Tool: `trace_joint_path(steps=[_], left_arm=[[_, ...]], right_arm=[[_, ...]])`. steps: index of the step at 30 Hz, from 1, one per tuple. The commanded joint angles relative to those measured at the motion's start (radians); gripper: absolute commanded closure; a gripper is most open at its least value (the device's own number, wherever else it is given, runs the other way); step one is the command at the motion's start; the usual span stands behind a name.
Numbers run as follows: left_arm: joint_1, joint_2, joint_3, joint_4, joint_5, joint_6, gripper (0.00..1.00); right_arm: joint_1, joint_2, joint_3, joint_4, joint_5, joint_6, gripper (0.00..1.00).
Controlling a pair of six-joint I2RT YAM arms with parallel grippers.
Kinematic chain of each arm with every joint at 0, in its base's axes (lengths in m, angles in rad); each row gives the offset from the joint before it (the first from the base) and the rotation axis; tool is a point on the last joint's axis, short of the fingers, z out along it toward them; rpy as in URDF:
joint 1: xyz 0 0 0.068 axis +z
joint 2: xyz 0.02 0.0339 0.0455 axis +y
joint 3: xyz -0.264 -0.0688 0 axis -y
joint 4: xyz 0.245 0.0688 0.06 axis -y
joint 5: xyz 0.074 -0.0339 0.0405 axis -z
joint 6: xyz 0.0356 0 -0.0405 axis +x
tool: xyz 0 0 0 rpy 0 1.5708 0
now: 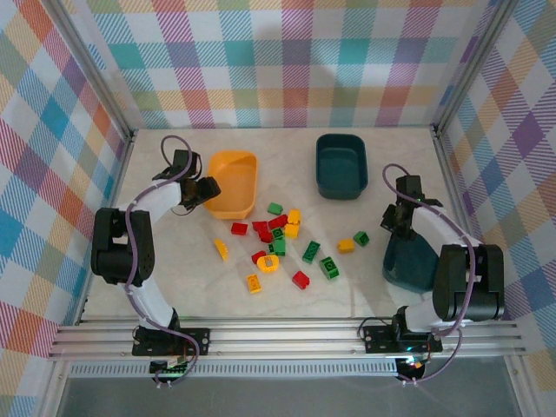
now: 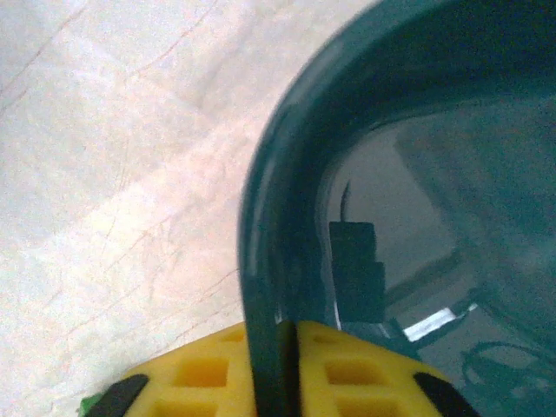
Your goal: Sort the legos into containers by color
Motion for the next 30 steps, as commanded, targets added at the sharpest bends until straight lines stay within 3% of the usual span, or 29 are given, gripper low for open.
trace_joint_path(steps=[1, 3, 7, 10, 19, 21, 24, 30], left_arm=[[0.004, 0.001, 0.002, 0.026, 0.025, 0.013, 0.34], [0.004, 0.008, -0.001, 0.035, 0.034, 0.022, 0.36], [0.004, 0.037, 0.007, 0.042, 0.032, 0.032, 0.43], [0.004, 0.062, 0.023, 0.039, 0.020, 0.041, 0.60], [0.003, 0.082, 0.041, 0.022, -0.041, 0.066, 0.91], [0.004, 0.085, 0.038, 0.032, -0.041, 0.057, 1.00], [0.000, 0.088, 0.058, 0.034, -0.035, 0.064, 1.00], [-0.015, 0.092, 0.086, 0.031, -0.043, 0.101, 1.00]], right_arm=[[0.017, 0.002, 0.024, -0.025, 0.053, -0.009, 0.93], [0.031, -0.017, 0.032, -0.034, 0.086, -0.017, 0.99], [0.059, -0.089, 0.061, -0.041, 0.170, -0.038, 1.00], [0.095, -0.133, 0.133, -0.033, 0.173, -0.035, 1.00], [0.393, -0.063, 0.464, -0.026, 0.256, -0.103, 1.00], [0.465, -0.004, 0.517, 0.039, 0.205, -0.130, 1.00], [0.565, 0.139, 0.653, 0.081, 0.157, -0.172, 1.00], [0.643, 0.465, 1.011, 0.081, 0.076, -0.189, 1.00]])
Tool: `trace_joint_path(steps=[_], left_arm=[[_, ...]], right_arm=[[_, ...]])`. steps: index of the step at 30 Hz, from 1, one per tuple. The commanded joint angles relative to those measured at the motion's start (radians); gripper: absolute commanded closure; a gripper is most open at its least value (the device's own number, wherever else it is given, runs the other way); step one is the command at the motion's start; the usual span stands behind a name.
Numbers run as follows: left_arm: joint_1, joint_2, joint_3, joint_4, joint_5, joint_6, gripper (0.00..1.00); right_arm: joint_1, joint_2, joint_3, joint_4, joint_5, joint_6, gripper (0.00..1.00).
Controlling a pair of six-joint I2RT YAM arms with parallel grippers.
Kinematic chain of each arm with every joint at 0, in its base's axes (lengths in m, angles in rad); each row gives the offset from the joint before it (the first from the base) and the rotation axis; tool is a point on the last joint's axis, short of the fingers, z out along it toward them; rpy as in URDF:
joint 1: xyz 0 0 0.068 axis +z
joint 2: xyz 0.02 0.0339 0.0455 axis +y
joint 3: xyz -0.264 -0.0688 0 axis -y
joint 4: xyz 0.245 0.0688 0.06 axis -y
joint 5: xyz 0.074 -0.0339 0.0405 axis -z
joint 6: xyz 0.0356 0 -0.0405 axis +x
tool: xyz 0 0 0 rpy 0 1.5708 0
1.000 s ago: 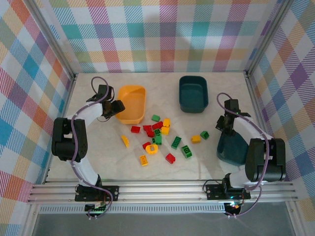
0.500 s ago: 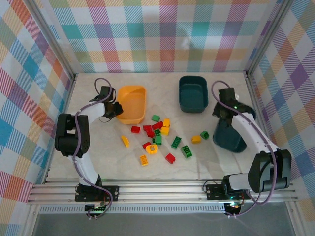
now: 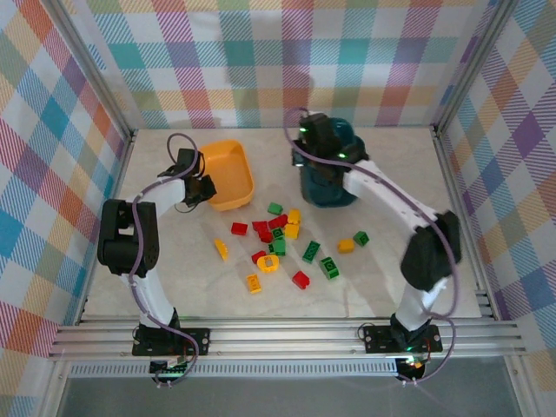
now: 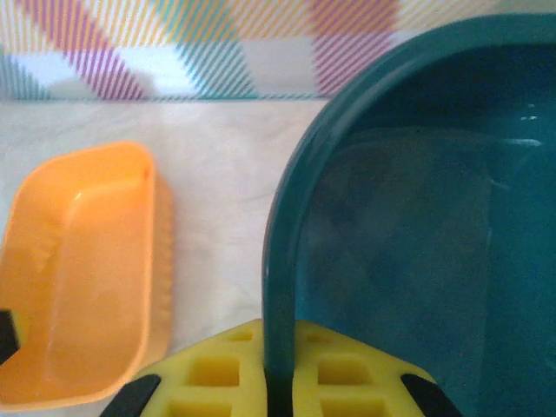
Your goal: Sort the legos into containers by color
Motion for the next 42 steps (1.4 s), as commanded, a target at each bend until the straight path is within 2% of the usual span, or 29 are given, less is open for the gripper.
trace_joint_path(steps=[1, 6, 16, 23, 24, 26, 31, 33, 36, 39, 42], left_arm=[[-0.013, 0.006, 0.034, -0.005, -0.013, 0.037, 1.00], [-0.015, -0.009, 0.008, 0.014, -0.001, 0.042, 1.00], [-0.034, -0.021, 0.019, 0.010, -0.008, 0.068, 1.00], [-0.052, -0.012, 0.042, -0.020, -0.012, 0.117, 1.00], [-0.053, -0.010, 0.044, -0.022, -0.010, 0.119, 1.00], [-0.054, -0.005, 0.050, -0.022, -0.005, 0.123, 1.00], [-0.061, 0.026, 0.092, -0.042, 0.013, 0.136, 1.00], [-0.067, 0.041, 0.121, -0.057, 0.018, 0.146, 1.00], [-0.083, 0.063, 0.166, -0.095, 0.020, 0.171, 1.00], [-0.098, 0.071, 0.182, -0.121, 0.010, 0.177, 1.00], [-0.106, 0.065, 0.178, -0.143, 0.022, 0.172, 1.00]], right_arm=[[0.040, 0.145, 0.211, -0.005, -0.042, -0.052, 1.00], [0.061, 0.399, 0.534, -0.156, -0.027, -0.037, 1.00], [0.061, 0.689, 0.880, -0.297, -0.020, 0.009, 1.00], [0.035, 0.740, 0.880, -0.305, -0.013, 0.057, 0.99], [0.029, 0.743, 0.875, -0.298, -0.035, 0.068, 0.92], [0.028, 0.749, 0.881, -0.291, -0.045, 0.061, 0.88], [0.026, 0.740, 0.926, -0.286, -0.074, 0.052, 0.59], [0.023, 0.721, 0.935, -0.291, -0.072, 0.046, 0.53], [0.021, 0.658, 0.925, -0.306, -0.053, 0.022, 0.51], [0.010, 0.555, 0.827, -0.299, -0.012, -0.019, 0.47], [-0.037, 0.408, 0.620, -0.266, -0.004, -0.041, 0.44]])
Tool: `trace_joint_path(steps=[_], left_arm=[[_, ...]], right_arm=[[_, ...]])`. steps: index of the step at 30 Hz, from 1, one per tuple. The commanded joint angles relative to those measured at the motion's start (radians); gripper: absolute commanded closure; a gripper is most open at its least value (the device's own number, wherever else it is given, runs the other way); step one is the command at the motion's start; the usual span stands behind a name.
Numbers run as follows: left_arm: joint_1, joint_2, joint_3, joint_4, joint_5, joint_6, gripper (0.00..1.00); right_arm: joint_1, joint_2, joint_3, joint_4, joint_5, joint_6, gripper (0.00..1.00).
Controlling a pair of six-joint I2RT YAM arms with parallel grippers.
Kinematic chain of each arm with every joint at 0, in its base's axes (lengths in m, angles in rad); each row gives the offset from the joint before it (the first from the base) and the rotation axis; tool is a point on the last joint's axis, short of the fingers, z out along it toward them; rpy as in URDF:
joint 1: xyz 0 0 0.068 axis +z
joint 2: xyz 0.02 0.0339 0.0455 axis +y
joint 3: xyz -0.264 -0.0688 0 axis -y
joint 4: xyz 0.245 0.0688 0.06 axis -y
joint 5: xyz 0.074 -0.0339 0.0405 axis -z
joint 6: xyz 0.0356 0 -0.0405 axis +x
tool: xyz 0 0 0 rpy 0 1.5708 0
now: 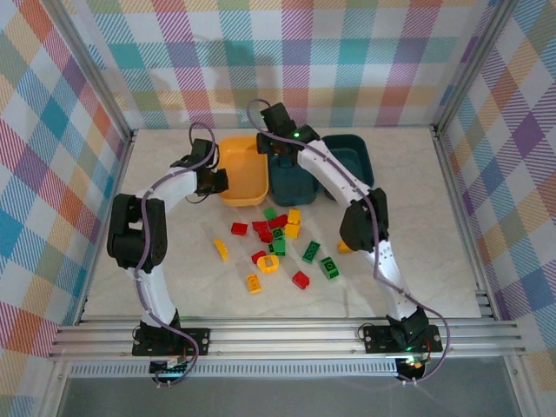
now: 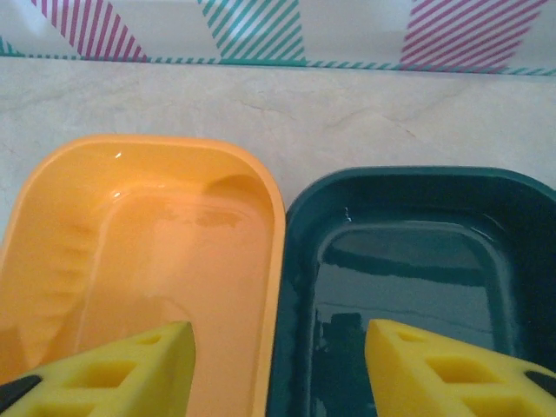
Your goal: Sort the legos into containers by color
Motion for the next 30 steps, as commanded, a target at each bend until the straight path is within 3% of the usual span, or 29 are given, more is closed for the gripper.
trace_joint_path(steps=[1, 6, 12, 17, 23, 27, 30], left_arm=[[-0.016, 0.006, 0.035, -0.064, 0.020, 0.023, 1.00], [-0.020, 0.065, 0.116, -0.125, 0.028, 0.026, 1.00], [-0.020, 0.108, 0.179, -0.143, 0.013, 0.037, 1.00], [-0.021, 0.161, 0.217, -0.132, 0.037, 0.001, 1.00], [-0.020, 0.173, 0.222, -0.130, 0.060, -0.019, 1.00], [-0.021, 0.163, 0.214, -0.137, 0.040, 0.010, 0.83], [-0.020, 0.147, 0.215, -0.148, 0.039, 0.021, 0.64]], right_arm=[[-0.066, -0.220, -0.205, 0.051, 0.038, -0.049, 0.42], [-0.229, -0.478, -0.617, 0.166, -0.004, -0.042, 0.33], [-0.402, -0.646, -0.928, 0.212, -0.131, -0.006, 0.29], [-0.453, -0.668, -1.023, 0.228, -0.157, 0.024, 0.27], [-0.535, -0.548, -0.984, 0.182, -0.202, 0.008, 0.27], [-0.550, -0.482, -0.955, 0.164, -0.219, -0.016, 0.30], [-0.556, -0.449, -0.938, 0.158, -0.218, -0.023, 0.32]])
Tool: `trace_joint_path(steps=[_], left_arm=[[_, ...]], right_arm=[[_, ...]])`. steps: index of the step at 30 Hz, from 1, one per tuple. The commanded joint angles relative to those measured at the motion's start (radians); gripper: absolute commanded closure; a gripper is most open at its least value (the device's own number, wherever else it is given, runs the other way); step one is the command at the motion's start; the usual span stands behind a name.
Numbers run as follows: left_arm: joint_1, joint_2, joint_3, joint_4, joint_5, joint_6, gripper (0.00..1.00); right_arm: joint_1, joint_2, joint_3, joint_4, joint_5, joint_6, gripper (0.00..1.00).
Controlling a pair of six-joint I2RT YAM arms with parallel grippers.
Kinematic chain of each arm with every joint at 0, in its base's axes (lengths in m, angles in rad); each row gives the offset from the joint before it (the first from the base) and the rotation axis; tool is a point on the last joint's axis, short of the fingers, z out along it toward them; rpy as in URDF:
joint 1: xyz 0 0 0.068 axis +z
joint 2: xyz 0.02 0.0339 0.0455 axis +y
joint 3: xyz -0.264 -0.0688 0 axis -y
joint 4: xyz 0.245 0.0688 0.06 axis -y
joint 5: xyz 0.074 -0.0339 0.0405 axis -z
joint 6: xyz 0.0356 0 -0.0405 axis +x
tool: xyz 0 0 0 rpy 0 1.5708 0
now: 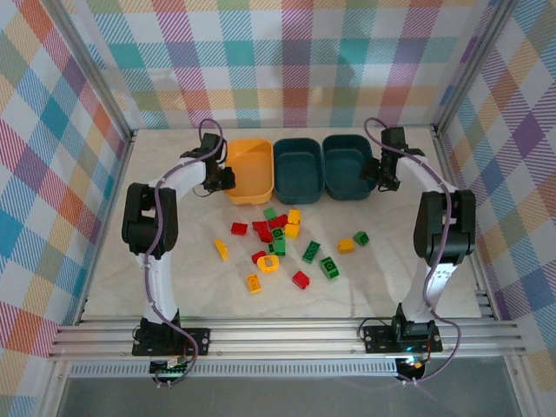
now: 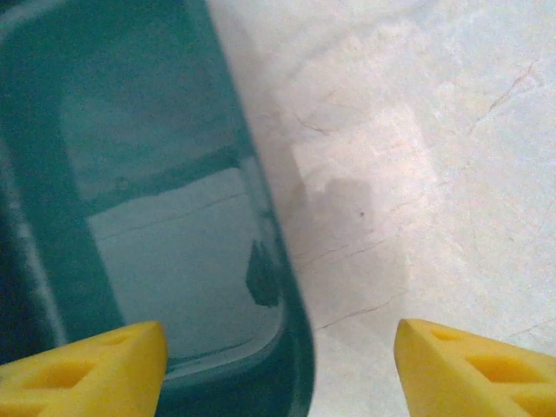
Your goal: Sort the legos into containers by color
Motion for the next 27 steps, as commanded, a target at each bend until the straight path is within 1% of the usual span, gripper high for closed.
trace_joint_path(steps=[1, 2, 4, 6, 8, 11, 12, 16, 19, 24, 25, 26, 27], left_arm=[[-0.008, -0.032, 0.011, -0.028, 0.007, 0.023, 0.58], [-0.008, -0.050, 0.003, -0.024, 0.009, 0.024, 0.51], [-0.008, -0.089, -0.013, -0.020, 0.009, 0.025, 0.44], [-0.008, -0.138, -0.032, -0.019, 0.005, 0.024, 0.40], [-0.008, -0.192, -0.056, -0.017, 0.000, 0.016, 0.38], [-0.009, -0.283, -0.122, 0.010, -0.002, -0.010, 0.33], [-0.009, -0.311, -0.147, 0.019, -0.002, -0.021, 0.33], [-0.008, -0.395, -0.250, 0.065, 0.023, -0.072, 0.33], [-0.008, -0.450, -0.333, 0.107, 0.036, -0.097, 0.33], [-0.009, -0.517, -0.408, 0.139, 0.054, -0.121, 0.33], [-0.010, -0.525, -0.418, 0.144, 0.063, -0.130, 0.33], [-0.010, -0.534, -0.425, 0.150, 0.078, -0.139, 0.33], [-0.014, -0.549, -0.437, 0.162, 0.093, -0.152, 0.33]], right_arm=[[0.004, 0.030, 0.045, -0.020, -0.033, -0.024, 0.34], [0.003, 0.038, 0.048, -0.017, -0.040, -0.026, 0.35], [0.001, 0.055, 0.055, -0.017, -0.054, -0.029, 0.41], [0.000, 0.067, 0.060, -0.022, -0.053, -0.033, 0.51], [0.000, 0.068, 0.052, -0.018, -0.043, -0.037, 0.58], [0.000, 0.058, 0.035, -0.010, -0.033, -0.038, 0.63], [0.001, 0.051, 0.025, -0.002, -0.033, -0.037, 0.66], [0.000, 0.029, -0.006, 0.023, -0.050, -0.031, 0.73], [0.000, 0.014, -0.025, 0.031, -0.037, -0.026, 0.74], [0.001, -0.015, -0.050, 0.025, -0.026, -0.037, 0.76], [0.001, -0.027, -0.059, 0.030, -0.024, -0.037, 0.74], [0.000, -0.039, -0.064, 0.029, -0.025, -0.033, 0.70], [0.002, -0.056, -0.067, 0.023, -0.025, -0.029, 0.59]])
